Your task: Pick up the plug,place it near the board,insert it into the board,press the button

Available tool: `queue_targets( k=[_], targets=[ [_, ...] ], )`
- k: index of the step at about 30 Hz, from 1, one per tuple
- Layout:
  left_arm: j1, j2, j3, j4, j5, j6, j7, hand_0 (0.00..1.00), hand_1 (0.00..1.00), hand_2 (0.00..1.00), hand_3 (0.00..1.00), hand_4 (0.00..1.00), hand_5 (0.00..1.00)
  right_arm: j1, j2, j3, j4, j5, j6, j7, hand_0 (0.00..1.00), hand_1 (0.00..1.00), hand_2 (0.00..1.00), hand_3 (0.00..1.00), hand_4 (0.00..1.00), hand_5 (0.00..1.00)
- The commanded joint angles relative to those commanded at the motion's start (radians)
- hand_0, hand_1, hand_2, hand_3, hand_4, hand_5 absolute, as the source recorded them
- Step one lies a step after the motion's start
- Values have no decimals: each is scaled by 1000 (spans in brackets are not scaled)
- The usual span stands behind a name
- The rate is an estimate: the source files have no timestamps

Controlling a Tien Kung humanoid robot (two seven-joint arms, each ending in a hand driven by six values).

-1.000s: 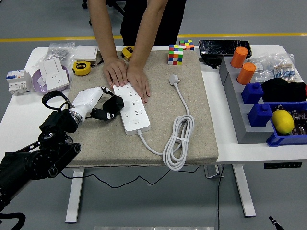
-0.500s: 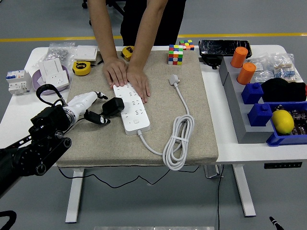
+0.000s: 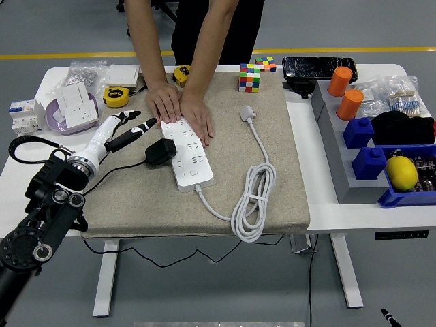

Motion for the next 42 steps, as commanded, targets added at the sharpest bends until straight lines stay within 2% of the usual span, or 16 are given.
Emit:
queue_targets(
  k=[2, 5, 7, 9, 10, 12, 15, 20, 21, 22, 27, 34, 42],
  targets=[
    [42, -19, 26, -41, -85, 84, -83, 893, 913, 866, 834, 998, 868, 0, 0, -1, 0, 2, 0, 1, 805, 740, 729, 755, 998, 998],
    [95, -37, 67, -92, -204, 180, -197, 881, 902, 855, 832, 998, 900, 0, 0, -2, 0, 2, 0, 2, 803, 739, 729, 755, 998, 998],
    [129, -41, 101, -123, -295, 183, -288, 881, 902, 855, 832, 998, 900, -1, 1, -2, 0, 2, 0, 1, 803, 739, 729, 755, 998, 998],
    [145, -39, 121, -135, -373, 178, -347, 881, 902, 855, 832, 998, 900, -2, 0, 0, 0, 0, 0, 1, 803, 739, 729, 755, 998, 998],
    [151, -37, 129, -137, -412, 174, -354, 894, 913, 865, 838, 998, 998, -2, 0, 1, 0, -1, 0, 0, 804, 739, 729, 755, 998, 998],
    [161, -33, 140, -136, -503, 170, -351, 894, 913, 865, 838, 998, 998, -3, 1, 1, 0, -2, 1, 0, 804, 739, 729, 755, 998, 998],
    [175, -27, 146, -122, -622, 180, -317, 894, 913, 865, 838, 998, 998, -4, 2, -1, 0, -2, 1, 0, 804, 739, 729, 755, 998, 998],
    [191, -19, 151, -85, -482, 194, -254, 910, 921, 873, 843, 998, 998, -8, 3, -2, 0, -7, 3, 0, 804, 738, 729, 755, 998, 998],
    [194, -18, 151, -78, -454, 195, -248, 910, 921, 873, 843, 998, 998, -9, 3, -2, 0, -9, 3, -1, 804, 738, 729, 755, 998, 998],
    [197, -17, 152, -71, -427, 194, -241, 950, 931, 883, 858, 998, 998, -10, 2, -2, 0, -10, 3, -1, 804, 738, 729, 755, 998, 998],
    [200, -9, 161, -54, -309, 199, -210, 950, 931, 883, 858, 998, 998, -14, 0, -1, 0, -15, 4, -2, 804, 738, 729, 755, 998, 998],
    [174, -7, 204, -42, -185, 208, -178, 962, 933, 882, 861, 998, 998, -14, -1, -2, 0, -18, 6, -2, 802, 738, 728, 756, 998, 998],
    [121, -1, 257, 9, -99, 211, -153, 973, 935, 883, 862, 998, 998, -11, -2, -4, 0, -16, 6, -4, 803, 738, 728, 756, 998, 998]
  ],
)
